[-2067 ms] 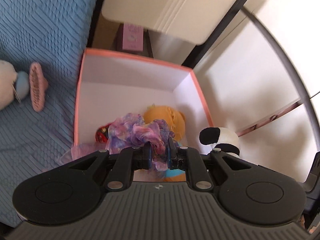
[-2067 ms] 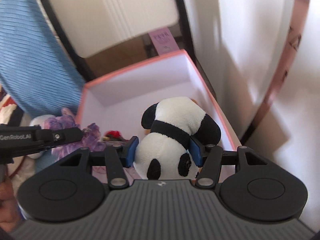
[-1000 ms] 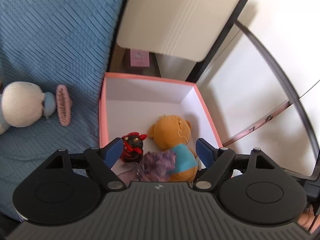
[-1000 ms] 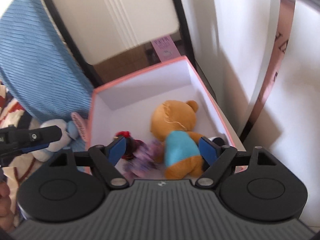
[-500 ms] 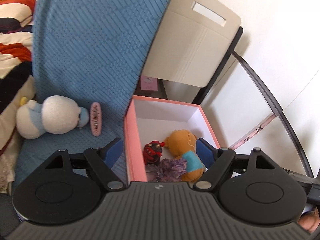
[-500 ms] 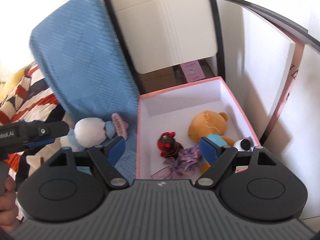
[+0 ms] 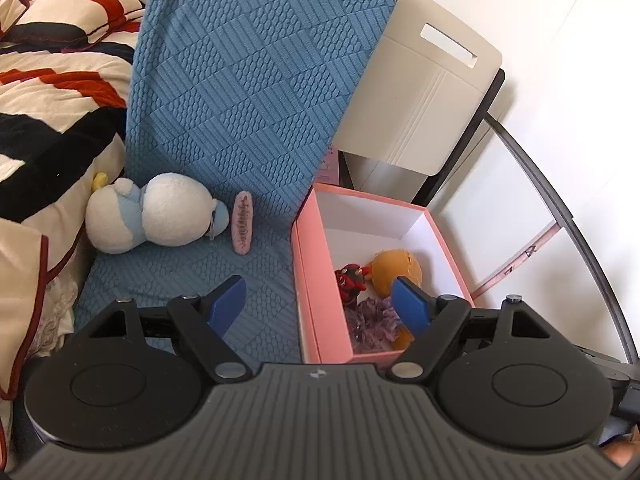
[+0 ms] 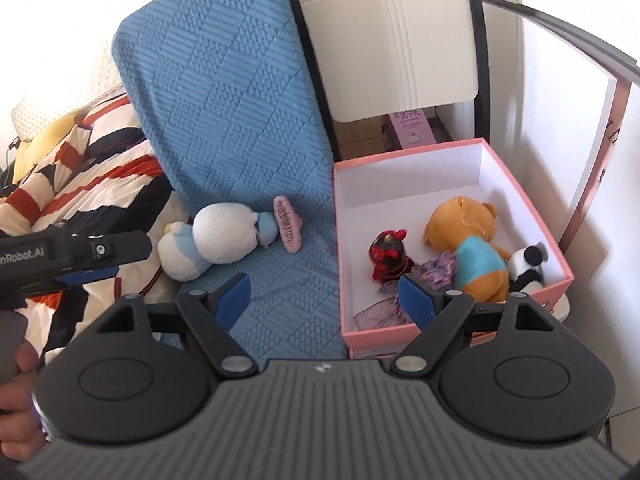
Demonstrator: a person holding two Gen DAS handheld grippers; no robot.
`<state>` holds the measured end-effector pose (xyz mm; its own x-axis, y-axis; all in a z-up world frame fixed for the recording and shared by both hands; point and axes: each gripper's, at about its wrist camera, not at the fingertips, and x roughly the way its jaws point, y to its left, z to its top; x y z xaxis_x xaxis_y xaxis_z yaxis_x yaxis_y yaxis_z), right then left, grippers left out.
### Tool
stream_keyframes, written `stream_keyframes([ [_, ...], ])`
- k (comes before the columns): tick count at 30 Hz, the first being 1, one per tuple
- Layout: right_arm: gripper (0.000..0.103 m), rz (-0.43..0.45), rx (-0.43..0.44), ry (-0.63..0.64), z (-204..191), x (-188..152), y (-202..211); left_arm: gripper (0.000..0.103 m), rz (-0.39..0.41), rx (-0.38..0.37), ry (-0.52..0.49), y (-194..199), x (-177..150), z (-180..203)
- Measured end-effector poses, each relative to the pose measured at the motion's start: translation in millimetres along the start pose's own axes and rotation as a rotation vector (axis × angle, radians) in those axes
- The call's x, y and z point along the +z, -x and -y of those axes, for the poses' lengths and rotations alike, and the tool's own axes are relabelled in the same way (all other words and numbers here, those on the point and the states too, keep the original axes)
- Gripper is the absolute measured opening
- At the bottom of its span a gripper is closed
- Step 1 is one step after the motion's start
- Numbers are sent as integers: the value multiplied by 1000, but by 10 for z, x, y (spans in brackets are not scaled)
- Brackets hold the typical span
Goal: Organize objects
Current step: 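Withdraw both open tools from the box and move toward the plush bird and clip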
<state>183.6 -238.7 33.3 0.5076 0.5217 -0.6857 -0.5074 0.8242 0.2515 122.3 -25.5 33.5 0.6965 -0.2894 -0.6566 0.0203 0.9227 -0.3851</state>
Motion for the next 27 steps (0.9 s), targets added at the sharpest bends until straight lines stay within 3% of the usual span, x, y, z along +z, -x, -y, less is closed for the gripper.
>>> stream_keyframes([
  [12, 83, -6, -22, -11, -344, -285, -97, 84, -5, -28, 35, -7, -93, -432],
  [22, 83, -36, -19, 36, -422, -397, -653, 84, 14, 17, 121, -625, -205, -871],
  [27, 83, -47, -6, 52, -412, -462, -1071, 84, 73, 37, 202, -1011, -239, -1132],
])
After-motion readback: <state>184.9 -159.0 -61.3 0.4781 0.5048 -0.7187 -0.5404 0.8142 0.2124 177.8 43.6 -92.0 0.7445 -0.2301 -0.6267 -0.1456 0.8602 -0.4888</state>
